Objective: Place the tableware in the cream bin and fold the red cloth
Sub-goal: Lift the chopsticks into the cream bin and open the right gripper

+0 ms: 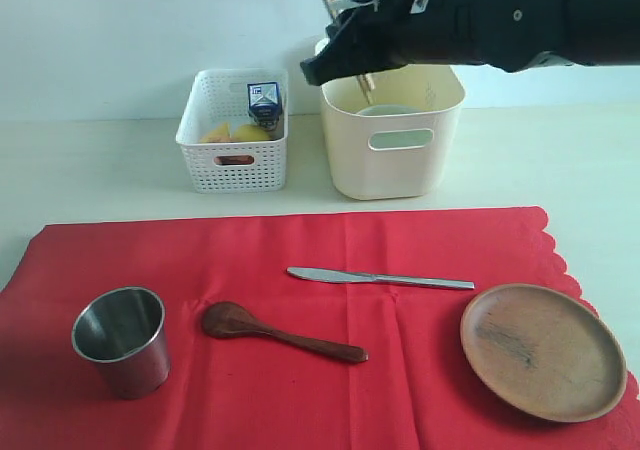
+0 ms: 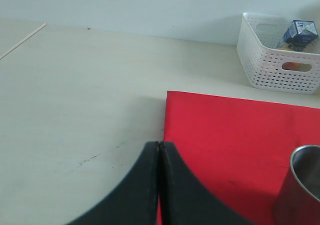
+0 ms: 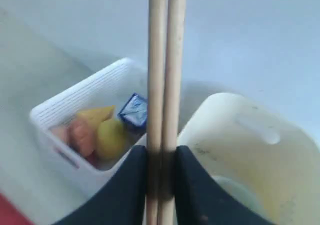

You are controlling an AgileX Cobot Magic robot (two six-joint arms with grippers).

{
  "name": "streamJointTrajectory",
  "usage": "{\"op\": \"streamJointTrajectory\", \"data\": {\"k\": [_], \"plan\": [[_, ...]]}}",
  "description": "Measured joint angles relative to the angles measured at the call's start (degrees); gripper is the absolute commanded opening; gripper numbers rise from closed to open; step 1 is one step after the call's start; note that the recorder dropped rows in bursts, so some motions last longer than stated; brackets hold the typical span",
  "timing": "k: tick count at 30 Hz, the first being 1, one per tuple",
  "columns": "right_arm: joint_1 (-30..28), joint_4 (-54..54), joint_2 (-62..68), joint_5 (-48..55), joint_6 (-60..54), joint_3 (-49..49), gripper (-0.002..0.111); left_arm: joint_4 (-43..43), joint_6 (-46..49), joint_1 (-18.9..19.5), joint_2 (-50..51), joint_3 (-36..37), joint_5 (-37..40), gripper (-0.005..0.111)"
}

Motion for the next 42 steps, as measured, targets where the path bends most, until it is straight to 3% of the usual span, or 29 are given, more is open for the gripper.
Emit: {"op": "streamJointTrajectory", "data": {"k": [3,8,15,21,33,36,42], "plan": [[-4.3,0.1,1.6,-7.5,0.1,-0.1,0.000,0.0,0.0,0.0,0.0,0.0,0.0,0.001],[-8.2,0.1,6.3,-10.4,1.7,-5.5,0.000,0.0,0.0,0.0,0.0,0.0,0.0,0.001],[-11.4,0.2,18.8,-4.7,5.8,-17.5,0.000,0.0,0.0,0.0,0.0,0.0,0.0,0.001],[-11.6,0.2,26.0,0.2,6.0,-20.3,0.002,0.0,0.0,0.0,0.0,0.0,0.0,0.001],[-11.6,0.2,27.7,4.0,6.0,-20.5,0.054,0.0,0.0,0.0,0.0,0.0,0.0,0.001],[-11.6,0.2,26.8,5.9,6.0,-20.5,0.059,0.0,0.0,0.0,0.0,0.0,0.0,0.001],[-11.6,0.2,21.9,12.3,6.1,-20.5,0.059,0.0,0.0,0.0,0.0,0.0,0.0,0.001]]}}
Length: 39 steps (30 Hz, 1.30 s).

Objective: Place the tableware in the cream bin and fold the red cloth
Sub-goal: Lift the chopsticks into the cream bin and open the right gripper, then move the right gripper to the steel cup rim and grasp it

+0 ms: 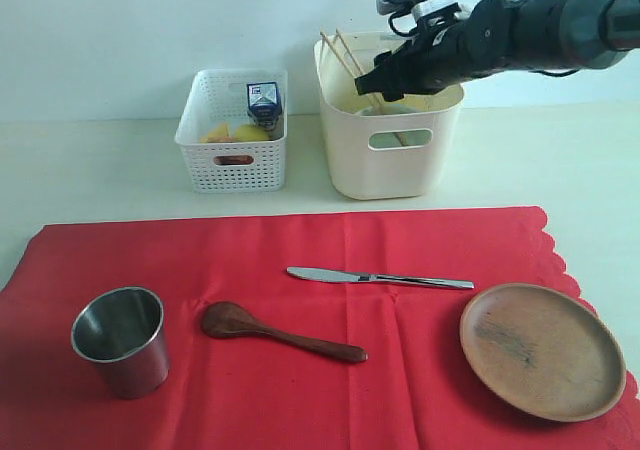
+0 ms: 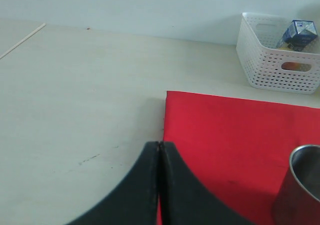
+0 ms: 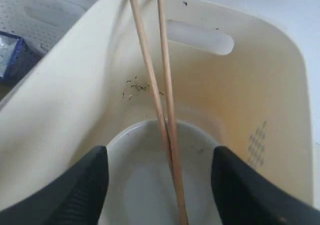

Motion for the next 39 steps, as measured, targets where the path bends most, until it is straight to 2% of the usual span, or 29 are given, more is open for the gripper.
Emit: {"op": "streamJointTrajectory", "data": {"k": [16,26,30,35,39], "plan": [[0.0,0.6,-14.4,23.4,2.6,1.1,0.054,0.0,0.0,0.0,0.0,0.0,0.0,0.001],[0.0,3.8,-26.3,29.9,1.7,11.2,0.054,0.0,0.0,0.0,0.0,0.0,0.0,0.001],[0.0,11.5,-31.8,30.0,-5.2,17.1,0.054,0.0,0.0,0.0,0.0,0.0,0.0,0.001],[0.7,27.5,-35.6,31.3,-18.3,21.8,0.054,0.0,0.0,0.0,0.0,0.0,0.0,0.001],[5.9,35.4,-36.1,33.9,-26.5,22.2,0.054,0.0,0.0,0.0,0.0,0.0,0.0,0.001]]}}
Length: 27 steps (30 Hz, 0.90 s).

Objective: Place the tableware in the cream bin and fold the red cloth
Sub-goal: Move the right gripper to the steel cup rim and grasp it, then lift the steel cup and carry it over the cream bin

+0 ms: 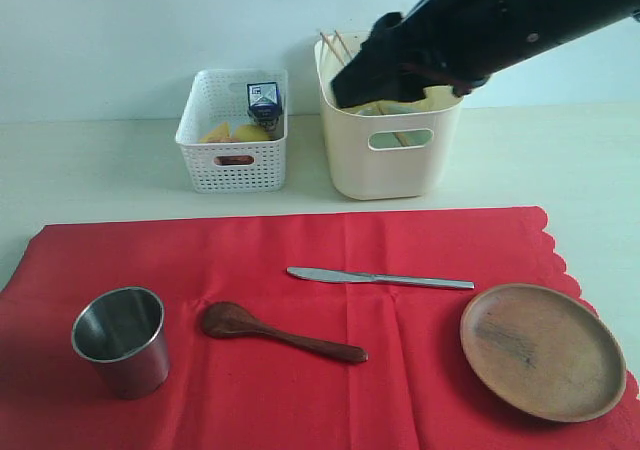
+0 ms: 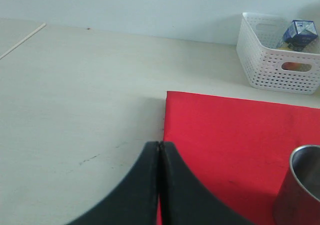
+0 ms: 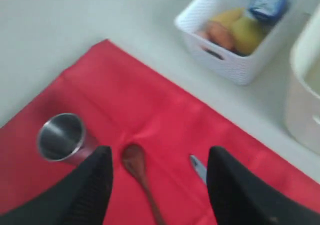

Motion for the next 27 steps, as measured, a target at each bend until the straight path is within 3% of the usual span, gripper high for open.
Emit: {"op": "streamJointTrajectory", "data": {"k": [9,17,27], "plan": [[17.1,1.9,3.7,0.7,-2.8,0.0,0.054,0.0,0.0,0.0,0.0,0.0,0.0,0.001],[27.1,-1.8,13.6,-9.3,1.9,0.0,0.054,0.0,0.0,0.0,0.0,0.0,0.0,0.001],[30.4,-26.3,27.8,-12.5,30.0,-11.1,0.054,0.0,0.0,0.0,0.0,0.0,0.0,0.001]]}}
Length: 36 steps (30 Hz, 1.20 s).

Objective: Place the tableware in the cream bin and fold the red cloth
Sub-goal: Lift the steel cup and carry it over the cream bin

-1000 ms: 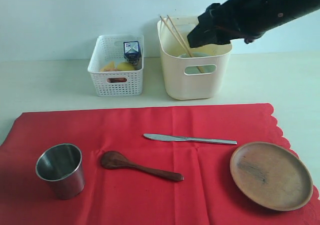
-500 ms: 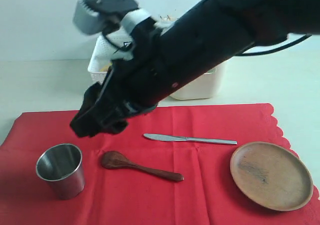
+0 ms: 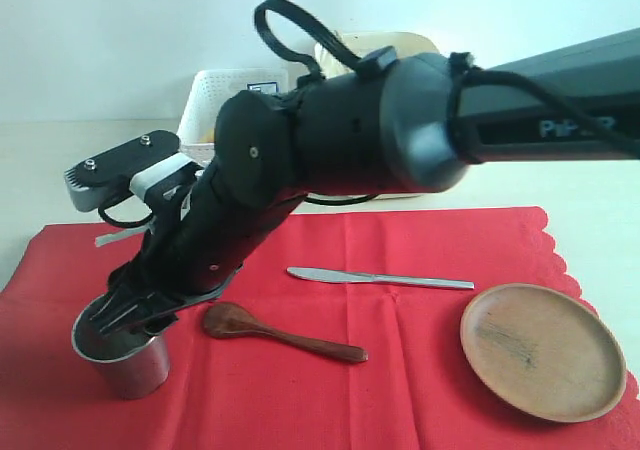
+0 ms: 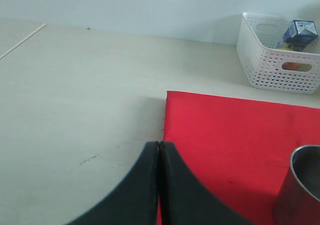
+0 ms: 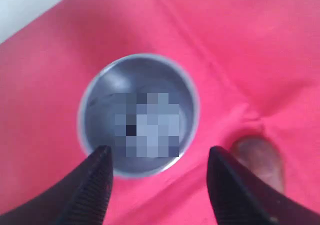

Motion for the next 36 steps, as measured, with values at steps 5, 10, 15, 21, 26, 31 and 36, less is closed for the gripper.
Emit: {"op": "streamJointTrajectory", "data": {"k": [5,10,15,21,26,31,36], "plan": [[0.0,-9.1,4.0,2.2,9.9,-5.7,0.054,0.0,0.0,0.0,0.0,0.0,0.0,0.001],[0.0,-11.0,7.1,4.5,12.5,-9.2,0.054,0.0,0.0,0.0,0.0,0.0,0.0,0.001],[0.0,-11.3,9.9,5.6,12.9,-11.1,0.047,0.0,0.0,0.0,0.0,0.0,0.0,0.001],[0.0,-11.4,11.6,5.7,12.9,-11.5,0.004,0.0,0.0,0.0,0.0,0.0,0.0,0.001],[0.1,-10.6,11.1,5.7,12.9,-11.8,0.000,0.0,0.0,0.0,0.0,0.0,0.0,0.001],[0.1,-11.3,8.6,6.5,12.9,-11.8,0.000,0.0,0.0,0.0,0.0,0.0,0.0,0.001],[0.1,-11.4,2.4,7.8,12.9,-11.8,0.000,0.0,0.0,0.0,0.0,0.0,0.0,0.001]]}}
